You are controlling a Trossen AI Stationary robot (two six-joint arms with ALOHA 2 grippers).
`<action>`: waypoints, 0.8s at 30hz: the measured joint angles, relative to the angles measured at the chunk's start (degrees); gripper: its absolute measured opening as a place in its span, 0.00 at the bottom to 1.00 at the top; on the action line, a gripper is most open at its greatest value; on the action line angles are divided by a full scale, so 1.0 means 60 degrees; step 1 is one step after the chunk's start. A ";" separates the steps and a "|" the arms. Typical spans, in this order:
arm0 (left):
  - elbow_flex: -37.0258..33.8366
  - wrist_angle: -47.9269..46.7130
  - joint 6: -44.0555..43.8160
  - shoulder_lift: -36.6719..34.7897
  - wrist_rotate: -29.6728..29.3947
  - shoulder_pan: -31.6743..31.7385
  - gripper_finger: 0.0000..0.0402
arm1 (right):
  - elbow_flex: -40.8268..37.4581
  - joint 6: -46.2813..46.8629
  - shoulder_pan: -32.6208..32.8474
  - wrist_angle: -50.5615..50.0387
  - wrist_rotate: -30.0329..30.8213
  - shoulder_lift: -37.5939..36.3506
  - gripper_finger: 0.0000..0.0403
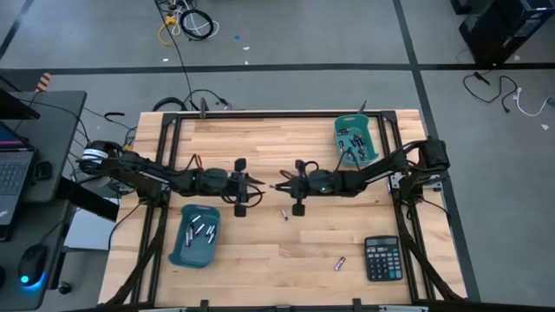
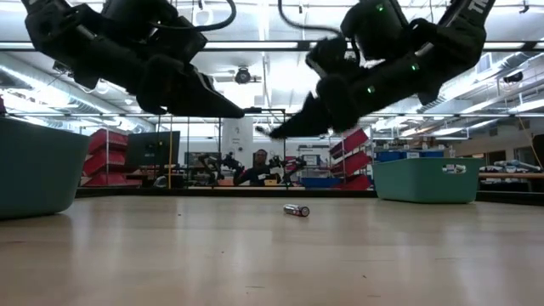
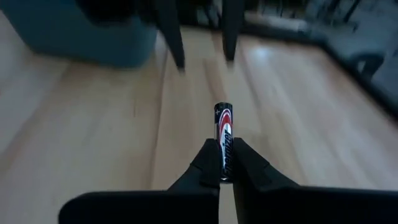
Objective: Sort batteries
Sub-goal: Put the silver battery into the blue bin
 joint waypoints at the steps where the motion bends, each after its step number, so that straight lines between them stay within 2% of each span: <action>1: -0.0015 0.0056 0.0000 0.0000 -0.0003 0.0002 0.33 | 0.0000 -0.0163 0.0000 0.0315 -0.0064 0.0000 0.02; 7: -0.0031 0.0289 0.0000 0.0000 -0.0040 0.0002 0.33 | 0.0015 -0.0612 0.0000 0.1078 -0.0352 0.0000 0.02; 24: -0.0031 0.1204 0.0015 -0.0003 -0.0058 0.0002 0.33 | 0.0018 -0.0928 -0.0018 0.1553 -0.0486 -0.0011 0.02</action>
